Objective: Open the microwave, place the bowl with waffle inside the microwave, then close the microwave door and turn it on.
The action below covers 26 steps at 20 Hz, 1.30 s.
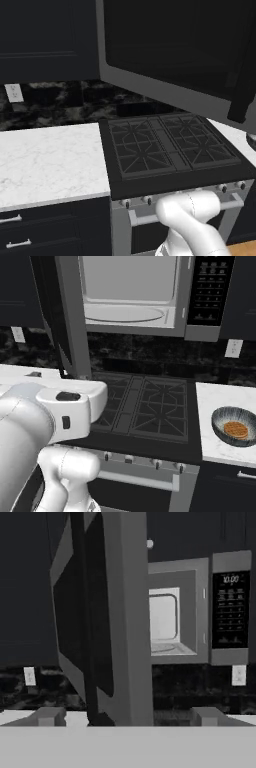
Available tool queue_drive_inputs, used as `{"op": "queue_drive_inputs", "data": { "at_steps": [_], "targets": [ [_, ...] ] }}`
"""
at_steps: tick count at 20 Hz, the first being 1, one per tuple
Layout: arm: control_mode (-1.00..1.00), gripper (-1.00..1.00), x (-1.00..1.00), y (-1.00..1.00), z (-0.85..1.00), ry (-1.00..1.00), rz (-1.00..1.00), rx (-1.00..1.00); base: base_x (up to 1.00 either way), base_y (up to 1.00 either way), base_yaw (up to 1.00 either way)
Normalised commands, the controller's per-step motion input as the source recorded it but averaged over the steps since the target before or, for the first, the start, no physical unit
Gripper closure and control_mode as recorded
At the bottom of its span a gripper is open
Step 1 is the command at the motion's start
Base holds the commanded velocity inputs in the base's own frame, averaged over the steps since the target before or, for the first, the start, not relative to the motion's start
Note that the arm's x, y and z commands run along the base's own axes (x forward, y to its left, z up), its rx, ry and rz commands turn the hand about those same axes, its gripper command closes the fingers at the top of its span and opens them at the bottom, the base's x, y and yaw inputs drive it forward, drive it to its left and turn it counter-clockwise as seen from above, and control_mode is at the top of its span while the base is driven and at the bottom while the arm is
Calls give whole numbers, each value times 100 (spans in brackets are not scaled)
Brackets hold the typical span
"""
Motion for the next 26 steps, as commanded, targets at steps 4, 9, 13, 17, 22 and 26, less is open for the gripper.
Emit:
{"op": "queue_drive_inputs", "data": {
  "at_steps": [4,9,13,17,22,26],
  "targets": [
    [-100,-100,1,-20,0,-11,36,6,0,0,0],
    [-100,-100,61,-1,-5,-1,32,1,0,0,0],
    [-100,-100,83,-8,-3,1,37,0,0,0,0],
    [-100,-100,-28,-5,0,0,36,1,0,0,0],
    [-100,-100,-9,0,0,0,37,2,0,0,0],
    [-100,-100,58,0,0,2,29,0,0,0,0]
  ]
}}
